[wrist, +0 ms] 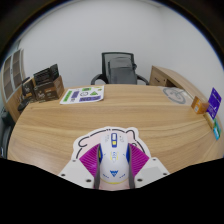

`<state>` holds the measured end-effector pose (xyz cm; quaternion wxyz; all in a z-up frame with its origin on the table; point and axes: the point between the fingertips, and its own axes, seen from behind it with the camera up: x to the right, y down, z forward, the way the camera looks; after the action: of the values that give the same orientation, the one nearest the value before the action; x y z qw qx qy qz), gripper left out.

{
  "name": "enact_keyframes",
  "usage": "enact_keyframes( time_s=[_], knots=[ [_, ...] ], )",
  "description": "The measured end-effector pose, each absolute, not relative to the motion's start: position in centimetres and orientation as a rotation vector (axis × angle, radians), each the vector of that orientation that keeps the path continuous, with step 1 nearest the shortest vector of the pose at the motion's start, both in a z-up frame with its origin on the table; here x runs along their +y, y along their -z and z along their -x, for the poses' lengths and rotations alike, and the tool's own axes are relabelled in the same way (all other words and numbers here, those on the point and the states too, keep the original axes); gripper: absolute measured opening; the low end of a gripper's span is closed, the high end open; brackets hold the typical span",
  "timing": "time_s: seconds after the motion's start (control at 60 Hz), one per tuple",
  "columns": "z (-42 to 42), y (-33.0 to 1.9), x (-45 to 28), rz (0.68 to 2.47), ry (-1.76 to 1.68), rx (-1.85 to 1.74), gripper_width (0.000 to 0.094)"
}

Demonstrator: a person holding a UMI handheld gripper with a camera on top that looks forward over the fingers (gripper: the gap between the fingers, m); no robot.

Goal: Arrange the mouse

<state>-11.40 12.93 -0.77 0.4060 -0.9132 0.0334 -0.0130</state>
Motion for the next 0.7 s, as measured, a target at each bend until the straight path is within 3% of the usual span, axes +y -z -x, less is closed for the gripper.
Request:
enact_keyframes(
  time_s=[0.2,0.233,0.3,0.333,0.7],
  knots=[
    [11.8,1.1,12.8,2.327,-0.013,0.054,0.056],
    [12.1,1.1,12.4,2.346,-0.036,0.047,0.0626],
    [12.8,0.7,11.8,2.371,-0.078,0.038,0.0851],
    [13.0,1.0,11.0,2.4,-0.088,0.041,0.0818],
    [16.0,-3.5,4.0,2.368,-0.049,0.109,0.0833]
  ],
)
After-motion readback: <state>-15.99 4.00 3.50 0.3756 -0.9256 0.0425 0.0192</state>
